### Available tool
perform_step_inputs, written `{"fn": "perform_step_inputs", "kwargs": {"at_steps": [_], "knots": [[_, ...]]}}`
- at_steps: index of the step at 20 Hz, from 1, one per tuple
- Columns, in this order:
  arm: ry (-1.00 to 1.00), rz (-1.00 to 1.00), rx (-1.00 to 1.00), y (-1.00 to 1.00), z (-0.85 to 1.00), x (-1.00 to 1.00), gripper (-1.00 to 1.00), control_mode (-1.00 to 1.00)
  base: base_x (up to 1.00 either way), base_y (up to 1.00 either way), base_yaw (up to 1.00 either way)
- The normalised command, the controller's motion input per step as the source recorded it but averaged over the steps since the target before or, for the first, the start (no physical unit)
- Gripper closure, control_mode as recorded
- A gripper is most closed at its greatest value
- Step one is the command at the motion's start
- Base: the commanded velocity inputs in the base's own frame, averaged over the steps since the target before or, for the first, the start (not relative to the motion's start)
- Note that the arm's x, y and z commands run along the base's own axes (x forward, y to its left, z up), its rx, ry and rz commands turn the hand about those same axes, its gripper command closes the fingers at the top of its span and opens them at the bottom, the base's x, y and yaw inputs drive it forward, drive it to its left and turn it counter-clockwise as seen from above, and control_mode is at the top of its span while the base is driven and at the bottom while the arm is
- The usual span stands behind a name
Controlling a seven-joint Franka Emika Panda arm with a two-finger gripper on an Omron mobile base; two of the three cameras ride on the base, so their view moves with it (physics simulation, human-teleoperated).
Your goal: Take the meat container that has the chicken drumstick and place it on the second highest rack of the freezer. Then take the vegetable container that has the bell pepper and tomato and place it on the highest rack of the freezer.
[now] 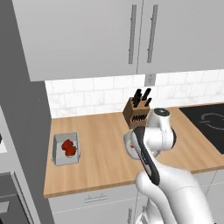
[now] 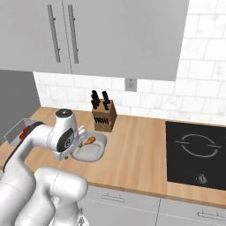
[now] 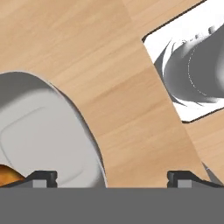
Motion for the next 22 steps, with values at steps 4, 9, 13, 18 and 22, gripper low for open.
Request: {"fn": "perform_step_inputs", "kwargs": {"at_steps": [4,9,13,18,22], "knots": [[0.05,0.00,0.00,0.00,-0.37,0.40,-1.00,-1.00,0.00,0.00,0.00],[0.16,0.16,0.09,-0.49,0.16,0.25,-1.00,-1.00,0.00,0.00,0.00],[0.05,0.51,0.00,-0.64,0.14,-0.42,-1.00,-1.00,0.00,0.00,0.00],[0.01,0.49,0.00,-0.65,0.00,-0.33,-1.00,-1.00,0.00,0.00,0.00],[-0.04,0.13,-0.03,0.08,-0.31,-0.08,-1.00,-1.00,0.00,0.00,0.00]]}}
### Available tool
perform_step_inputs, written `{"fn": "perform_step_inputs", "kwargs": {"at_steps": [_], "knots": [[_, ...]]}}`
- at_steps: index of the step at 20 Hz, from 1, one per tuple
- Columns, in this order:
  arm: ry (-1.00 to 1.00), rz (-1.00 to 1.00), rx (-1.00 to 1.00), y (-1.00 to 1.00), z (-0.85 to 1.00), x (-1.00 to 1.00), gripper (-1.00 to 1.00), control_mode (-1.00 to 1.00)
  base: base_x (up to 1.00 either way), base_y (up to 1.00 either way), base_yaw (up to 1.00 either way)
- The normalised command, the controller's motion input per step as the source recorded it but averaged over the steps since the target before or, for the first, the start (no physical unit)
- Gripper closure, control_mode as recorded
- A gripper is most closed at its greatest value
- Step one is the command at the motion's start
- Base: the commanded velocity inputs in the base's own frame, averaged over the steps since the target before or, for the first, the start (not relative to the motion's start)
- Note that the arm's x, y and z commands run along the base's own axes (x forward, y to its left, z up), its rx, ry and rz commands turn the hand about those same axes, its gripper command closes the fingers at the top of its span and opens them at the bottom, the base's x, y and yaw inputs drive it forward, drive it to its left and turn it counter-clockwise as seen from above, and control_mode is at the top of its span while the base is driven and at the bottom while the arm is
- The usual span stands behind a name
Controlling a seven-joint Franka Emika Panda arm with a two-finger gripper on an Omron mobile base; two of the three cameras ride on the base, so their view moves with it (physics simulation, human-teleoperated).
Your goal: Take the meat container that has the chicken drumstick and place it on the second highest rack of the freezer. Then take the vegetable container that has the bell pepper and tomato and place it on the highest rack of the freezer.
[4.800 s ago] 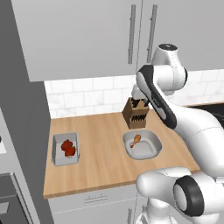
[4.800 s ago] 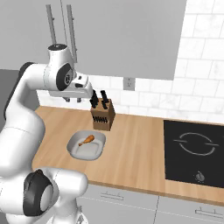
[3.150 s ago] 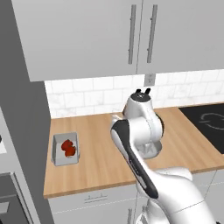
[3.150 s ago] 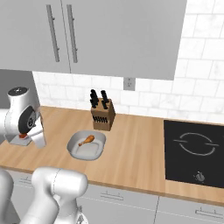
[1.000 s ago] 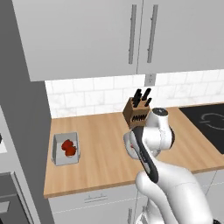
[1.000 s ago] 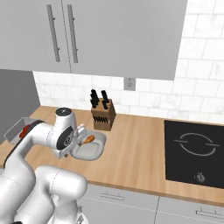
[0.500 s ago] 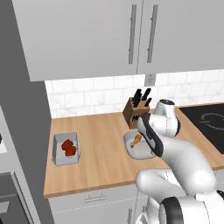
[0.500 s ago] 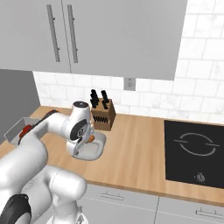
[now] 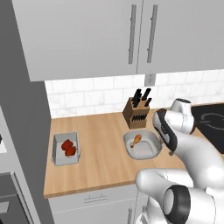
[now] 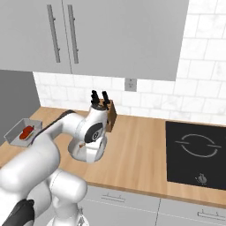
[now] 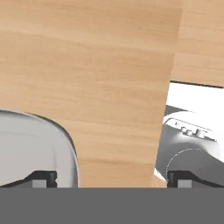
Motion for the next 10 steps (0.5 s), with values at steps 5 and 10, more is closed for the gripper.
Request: {"fn": "perform_step_inputs", "kwargs": {"at_steps": [5,10], "knots": [[-0.03,0.14,-0.03,0.12,-0.33,0.09,-1.00,-1.00,0.00,0.00,0.00],[0.00,0.14,0.00,0.02,-0.41,0.18,-1.00,-1.00,0.00,0.00,0.00]]}}
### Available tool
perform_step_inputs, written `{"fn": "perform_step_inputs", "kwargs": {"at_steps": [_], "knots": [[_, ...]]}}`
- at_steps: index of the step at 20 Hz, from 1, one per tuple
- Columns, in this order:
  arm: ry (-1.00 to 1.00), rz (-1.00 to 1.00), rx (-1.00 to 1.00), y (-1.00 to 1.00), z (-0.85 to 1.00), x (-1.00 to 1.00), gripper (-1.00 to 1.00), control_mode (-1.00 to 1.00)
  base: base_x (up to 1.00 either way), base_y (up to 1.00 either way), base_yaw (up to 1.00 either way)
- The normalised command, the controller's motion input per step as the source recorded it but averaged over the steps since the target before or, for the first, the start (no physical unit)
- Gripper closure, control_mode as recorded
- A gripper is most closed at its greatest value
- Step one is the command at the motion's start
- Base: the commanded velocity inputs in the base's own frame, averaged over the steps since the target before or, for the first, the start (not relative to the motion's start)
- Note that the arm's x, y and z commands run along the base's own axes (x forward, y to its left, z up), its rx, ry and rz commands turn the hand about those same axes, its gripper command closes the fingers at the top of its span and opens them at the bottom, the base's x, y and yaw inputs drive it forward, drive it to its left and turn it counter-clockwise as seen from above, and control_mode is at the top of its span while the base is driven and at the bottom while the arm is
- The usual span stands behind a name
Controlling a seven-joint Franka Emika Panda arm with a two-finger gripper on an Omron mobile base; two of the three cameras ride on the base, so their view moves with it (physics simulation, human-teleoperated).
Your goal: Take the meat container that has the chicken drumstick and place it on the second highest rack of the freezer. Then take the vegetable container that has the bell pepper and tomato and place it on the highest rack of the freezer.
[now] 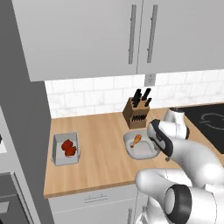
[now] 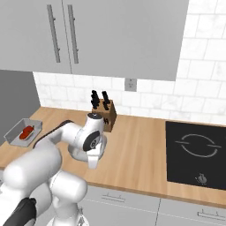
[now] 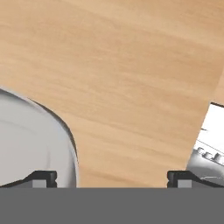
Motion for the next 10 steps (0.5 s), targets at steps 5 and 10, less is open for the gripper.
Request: {"fn": "perform_step_inputs", "kwargs": {"at_steps": [5,10], "knots": [[0.01,0.10,-0.02,0.16,-0.35,0.23,1.00,-1.00,0.00,0.00,0.00],[0.02,0.05,0.00,0.10,-0.23,0.13,1.00,-1.00,0.00,0.00,0.00]]}}
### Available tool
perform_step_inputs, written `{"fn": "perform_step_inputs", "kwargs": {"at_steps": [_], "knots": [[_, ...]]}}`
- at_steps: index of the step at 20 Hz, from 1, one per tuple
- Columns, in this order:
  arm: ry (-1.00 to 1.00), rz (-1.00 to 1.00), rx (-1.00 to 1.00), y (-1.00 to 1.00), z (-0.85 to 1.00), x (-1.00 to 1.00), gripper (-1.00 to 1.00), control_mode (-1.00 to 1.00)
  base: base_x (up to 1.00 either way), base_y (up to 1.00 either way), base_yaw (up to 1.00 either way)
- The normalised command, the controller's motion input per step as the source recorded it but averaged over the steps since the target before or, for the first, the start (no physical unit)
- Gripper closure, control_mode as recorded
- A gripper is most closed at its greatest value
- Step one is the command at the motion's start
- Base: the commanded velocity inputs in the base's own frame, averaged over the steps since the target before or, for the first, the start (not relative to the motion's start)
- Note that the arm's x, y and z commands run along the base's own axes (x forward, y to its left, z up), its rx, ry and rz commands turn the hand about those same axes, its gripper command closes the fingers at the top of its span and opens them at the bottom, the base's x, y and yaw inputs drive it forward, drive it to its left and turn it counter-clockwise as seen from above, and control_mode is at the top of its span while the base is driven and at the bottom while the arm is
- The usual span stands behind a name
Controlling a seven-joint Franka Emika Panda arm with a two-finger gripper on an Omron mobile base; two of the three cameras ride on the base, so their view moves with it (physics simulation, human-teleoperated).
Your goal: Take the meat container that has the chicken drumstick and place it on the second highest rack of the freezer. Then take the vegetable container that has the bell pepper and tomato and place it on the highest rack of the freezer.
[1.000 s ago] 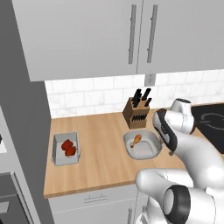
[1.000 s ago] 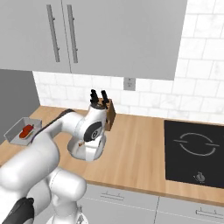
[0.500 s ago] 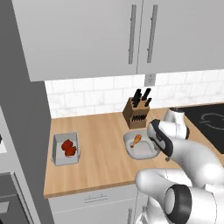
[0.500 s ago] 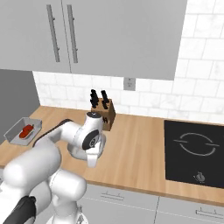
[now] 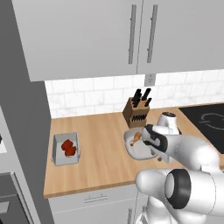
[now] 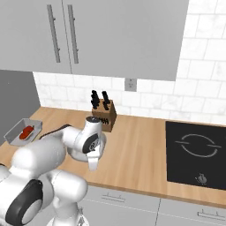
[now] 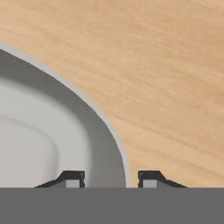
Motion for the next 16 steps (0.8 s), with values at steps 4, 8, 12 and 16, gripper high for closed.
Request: {"fn": "perform_step_inputs", "kwargs": {"at_steps": [4,8,12,16], "knots": [[0.06,0.01,0.00,0.03,-0.16,0.16,1.00,-1.00,0.00,0.00,0.00],[0.00,-0.02,0.01,0.00,0.10,-0.01,1.00,-1.00,0.00,0.00,0.00],[-0.23,-0.15,0.09,-0.02,0.45,-0.25,1.00,-1.00,0.00,0.00,0.00],[-0.31,-0.18,0.07,0.16,0.32,-0.41,1.00,-1.00,0.00,0.00,0.00]]}}
